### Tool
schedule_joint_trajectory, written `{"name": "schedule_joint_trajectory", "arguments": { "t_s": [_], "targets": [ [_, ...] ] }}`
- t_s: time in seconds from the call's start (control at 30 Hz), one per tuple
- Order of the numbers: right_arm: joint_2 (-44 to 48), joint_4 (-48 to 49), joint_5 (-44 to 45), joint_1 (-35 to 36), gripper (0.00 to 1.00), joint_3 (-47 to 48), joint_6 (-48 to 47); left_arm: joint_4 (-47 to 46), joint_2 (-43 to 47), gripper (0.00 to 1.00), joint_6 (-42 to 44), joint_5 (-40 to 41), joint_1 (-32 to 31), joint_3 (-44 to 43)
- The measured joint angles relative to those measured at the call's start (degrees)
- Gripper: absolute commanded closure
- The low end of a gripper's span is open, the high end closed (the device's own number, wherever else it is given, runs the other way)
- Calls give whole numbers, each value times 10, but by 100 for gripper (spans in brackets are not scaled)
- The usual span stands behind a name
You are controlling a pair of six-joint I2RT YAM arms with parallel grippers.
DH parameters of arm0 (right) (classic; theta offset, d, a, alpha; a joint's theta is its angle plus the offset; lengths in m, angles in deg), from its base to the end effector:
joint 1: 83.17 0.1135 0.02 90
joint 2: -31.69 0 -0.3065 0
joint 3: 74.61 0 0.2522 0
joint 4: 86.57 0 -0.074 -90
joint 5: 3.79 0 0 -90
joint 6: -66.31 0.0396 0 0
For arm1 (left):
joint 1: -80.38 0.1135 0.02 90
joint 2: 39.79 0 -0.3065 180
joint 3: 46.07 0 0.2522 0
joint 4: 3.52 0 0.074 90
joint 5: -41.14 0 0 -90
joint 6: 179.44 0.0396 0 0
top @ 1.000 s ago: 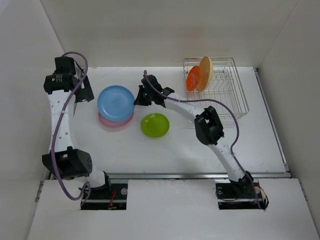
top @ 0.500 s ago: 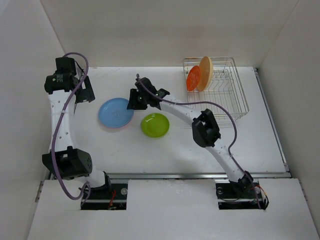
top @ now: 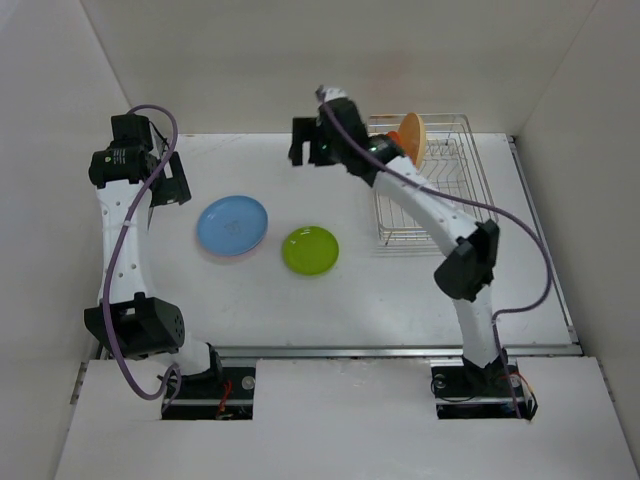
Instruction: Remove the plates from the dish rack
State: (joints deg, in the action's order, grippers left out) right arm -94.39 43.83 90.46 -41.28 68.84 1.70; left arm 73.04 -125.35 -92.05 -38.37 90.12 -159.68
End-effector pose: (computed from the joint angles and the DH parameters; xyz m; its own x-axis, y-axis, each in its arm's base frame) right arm 0.4019 0.3565 0.3760 -0.6242 0.0146 -0.7812 -0.3892 0.8612 0.3270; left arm 0.2882 0.0568 0.4531 -0.7245 -0.1698 -0.6680 -0.3185 0.9420 0.1061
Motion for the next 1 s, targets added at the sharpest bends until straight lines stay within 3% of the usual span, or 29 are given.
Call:
{"name": "schedule_joint_trajectory", "arguments": {
  "t_s": [0.13,0.23,0.43,0.63,0.9,0.93,1.0],
  "targets": [
    [104,7,98,-63,10,5,-54,0,0,0,3,-5,0,0],
    [131,14,173,-121,13,12,-73,0,0,0,5,-9,0,0],
    [88,-12,272,-212,13,10,-72,0,-1,0,9,-11,0,0],
    [14,-55,317,-245,16,6,-61,0,-3,0,9,-15,0,0],
    [-14,-79,313,-250,66,-2,-45,0,-3,0,13,-15,0,0],
    [-14,-78,313,-250,78,-1,-45,0,-3,0,13,-15,0,0],
    [-14,-82,322,-250,89,-1,-50,0,-3,0,13,-18,0,0]
  ]
}}
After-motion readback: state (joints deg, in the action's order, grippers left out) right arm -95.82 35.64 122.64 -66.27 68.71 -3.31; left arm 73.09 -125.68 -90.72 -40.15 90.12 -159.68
